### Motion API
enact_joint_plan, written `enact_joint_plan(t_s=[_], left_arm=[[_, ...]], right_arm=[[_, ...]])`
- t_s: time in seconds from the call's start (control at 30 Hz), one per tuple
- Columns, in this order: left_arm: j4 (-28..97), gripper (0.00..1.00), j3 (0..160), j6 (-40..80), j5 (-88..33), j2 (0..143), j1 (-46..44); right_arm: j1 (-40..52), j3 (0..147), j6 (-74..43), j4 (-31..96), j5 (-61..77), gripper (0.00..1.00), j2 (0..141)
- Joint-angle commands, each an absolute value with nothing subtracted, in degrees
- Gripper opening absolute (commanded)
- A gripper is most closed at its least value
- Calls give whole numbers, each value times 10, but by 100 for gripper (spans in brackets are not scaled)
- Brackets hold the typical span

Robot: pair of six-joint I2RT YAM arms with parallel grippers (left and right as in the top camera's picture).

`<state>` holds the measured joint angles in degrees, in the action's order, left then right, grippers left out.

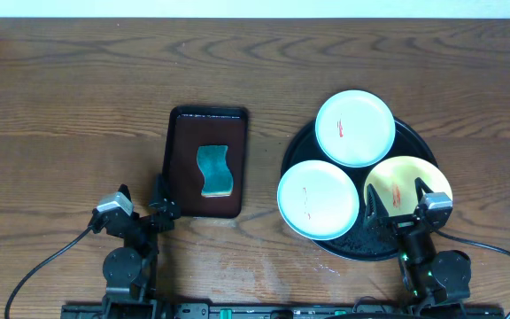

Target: Clean dirty plates on tray and stack at the side

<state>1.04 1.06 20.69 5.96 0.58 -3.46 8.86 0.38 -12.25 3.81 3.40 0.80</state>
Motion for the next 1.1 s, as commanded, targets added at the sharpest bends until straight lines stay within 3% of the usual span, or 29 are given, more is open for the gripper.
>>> enact_joint_plan(t_s=[0.0,1.07], left_arm=[[36,83,2,197,67,2,-32],[22,83,2,206,67,2,-32]], right_arm=[[94,3,-113,41,32,99,6],[94,3,-113,41,32,99,6]])
